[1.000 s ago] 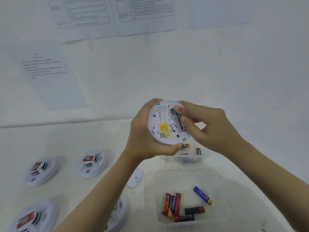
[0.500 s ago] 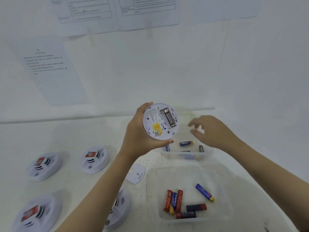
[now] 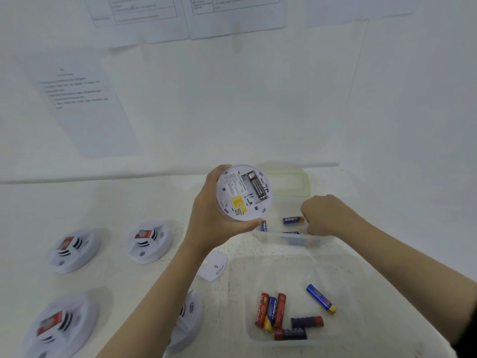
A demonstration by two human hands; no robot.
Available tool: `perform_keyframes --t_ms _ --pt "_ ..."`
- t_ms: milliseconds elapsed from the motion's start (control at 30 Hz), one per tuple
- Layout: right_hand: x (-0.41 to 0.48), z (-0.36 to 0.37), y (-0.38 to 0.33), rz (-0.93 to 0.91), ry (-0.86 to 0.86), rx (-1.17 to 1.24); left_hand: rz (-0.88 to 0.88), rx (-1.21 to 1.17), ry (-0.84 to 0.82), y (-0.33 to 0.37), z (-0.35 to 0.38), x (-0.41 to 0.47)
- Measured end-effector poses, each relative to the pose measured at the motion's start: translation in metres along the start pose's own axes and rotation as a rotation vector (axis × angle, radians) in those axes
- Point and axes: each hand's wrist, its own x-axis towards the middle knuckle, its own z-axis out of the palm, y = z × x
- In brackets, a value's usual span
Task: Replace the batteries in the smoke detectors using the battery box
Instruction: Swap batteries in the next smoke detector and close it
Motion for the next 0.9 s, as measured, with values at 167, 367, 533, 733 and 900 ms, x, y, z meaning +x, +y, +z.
perform_keyframes --t_ms 167,367,533,733,900 --pt "-0.002 -0.004 0.008 0.003 0.130 0.412 -0.005 -0.009 -0.004 0.001 0.001 -0.003" --pt "-0.041 -0.043 -0.003 -0.197 0.870 1.024 -0.014 -0.039 -0.026 0.005 0.003 -0.006" --pt "-0.060 -0.049 -0.026 -0.445 1.163 0.809 -0.002 -0.062 -0.054 0.013 0.004 -0.007" --pt "-0.055 -0.033 -0.033 -0.562 1.195 0.661 0.023 -0.094 -0.053 0.022 0.002 -0.009" --pt "-0.054 -0.023 -0.037 -0.551 1.087 0.779 0.012 -0.132 -0.046 0.027 -0.001 -0.013"
